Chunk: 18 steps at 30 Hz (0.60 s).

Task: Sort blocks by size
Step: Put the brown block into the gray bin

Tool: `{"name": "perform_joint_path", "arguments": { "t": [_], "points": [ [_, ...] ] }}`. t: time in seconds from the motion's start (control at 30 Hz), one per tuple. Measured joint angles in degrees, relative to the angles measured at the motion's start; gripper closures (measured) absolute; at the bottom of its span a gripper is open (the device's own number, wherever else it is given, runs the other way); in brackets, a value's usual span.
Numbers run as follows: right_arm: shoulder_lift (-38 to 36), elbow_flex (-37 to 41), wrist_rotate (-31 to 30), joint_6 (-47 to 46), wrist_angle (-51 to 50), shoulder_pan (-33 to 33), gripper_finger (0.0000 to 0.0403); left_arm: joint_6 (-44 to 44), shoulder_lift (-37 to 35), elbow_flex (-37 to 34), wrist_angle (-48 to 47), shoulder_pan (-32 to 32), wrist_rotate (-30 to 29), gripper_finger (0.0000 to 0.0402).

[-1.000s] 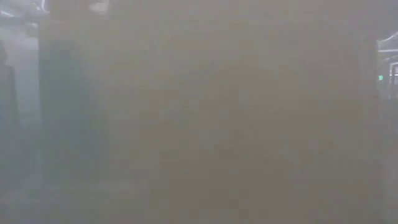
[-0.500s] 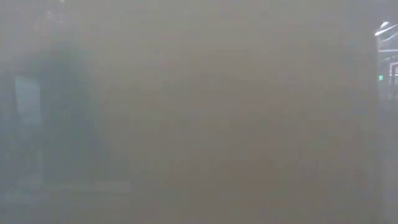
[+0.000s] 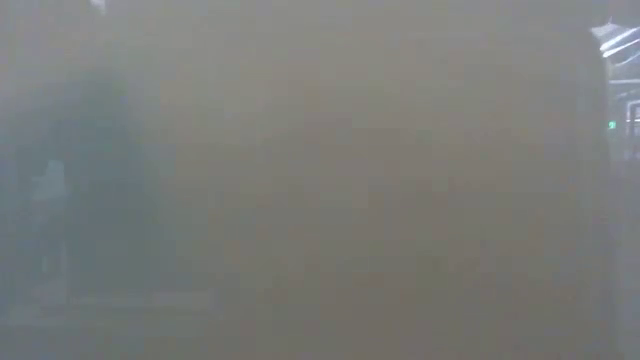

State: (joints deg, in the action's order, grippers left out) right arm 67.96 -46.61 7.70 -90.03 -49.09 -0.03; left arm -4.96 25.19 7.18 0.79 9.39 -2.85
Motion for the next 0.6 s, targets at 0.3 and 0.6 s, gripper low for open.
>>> {"name": "perform_joint_path", "arguments": {
  "t": [0.3,0.6],
  "points": [
    [-0.1,0.0,1.0,0.0,-1.1,0.0,0.0119,-3.5,-12.1,0.0,-10.8,0.0,4.6,0.0137],
    [-0.2,0.0,1.0,1.9,-2.2,-0.1,0.0119,-0.3,-24.4,-4.8,-5.2,-0.2,2.5,0.0137]
  ]
}}
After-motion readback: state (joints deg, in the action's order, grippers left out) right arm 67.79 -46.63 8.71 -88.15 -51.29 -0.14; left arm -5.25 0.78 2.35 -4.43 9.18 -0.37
